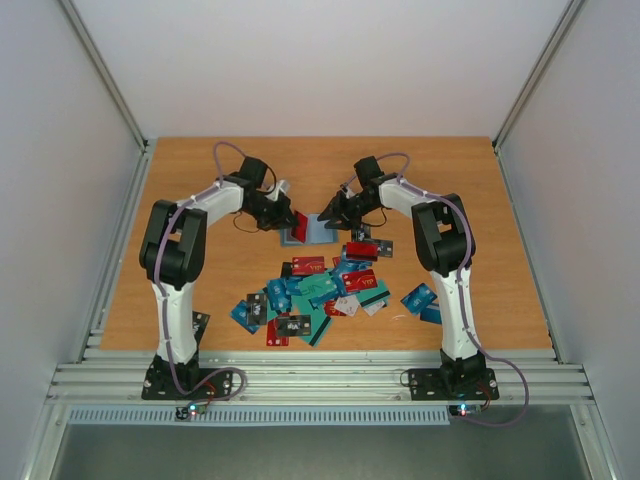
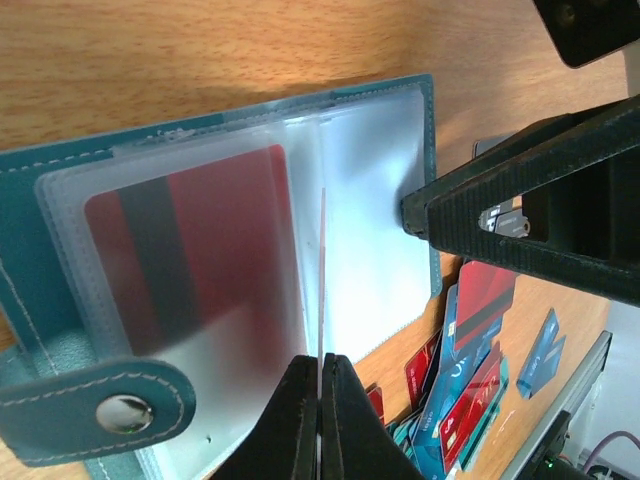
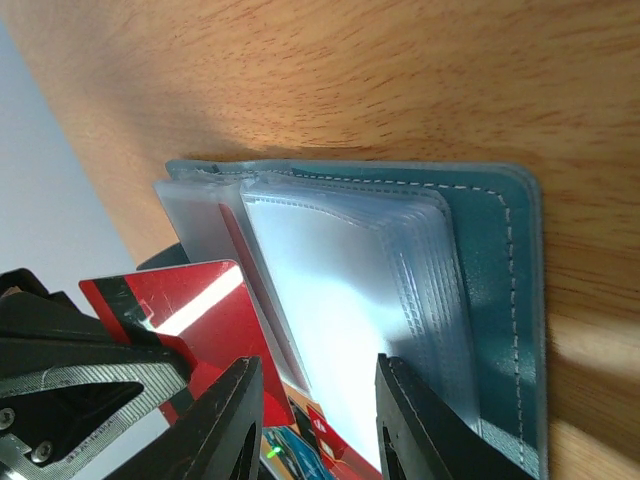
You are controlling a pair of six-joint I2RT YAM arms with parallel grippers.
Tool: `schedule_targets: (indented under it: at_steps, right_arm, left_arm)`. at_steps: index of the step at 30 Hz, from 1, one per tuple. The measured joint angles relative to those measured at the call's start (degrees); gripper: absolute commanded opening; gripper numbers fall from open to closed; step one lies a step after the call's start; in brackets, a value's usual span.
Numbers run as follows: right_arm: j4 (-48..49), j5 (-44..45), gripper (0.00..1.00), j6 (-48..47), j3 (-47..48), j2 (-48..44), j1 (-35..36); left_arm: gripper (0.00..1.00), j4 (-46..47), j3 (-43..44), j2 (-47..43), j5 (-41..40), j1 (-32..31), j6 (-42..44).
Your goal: Put the credit cards into the card holder
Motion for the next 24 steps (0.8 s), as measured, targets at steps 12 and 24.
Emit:
schedule_targets:
  at_steps: [12, 24]
  right_arm:
    - [0.0, 0.0, 0.33, 0.0, 0.0, 0.0, 0.0]
    - [0.0, 0.0, 0.33, 0.0, 0.0, 0.0, 0.0]
  left_arm:
    - [0.0, -3.2, 1.2, 2.0, 1.4, 0.0, 2.8]
    - [0.0, -3.3, 2.0, 2.4, 3.5, 0.0, 3.3]
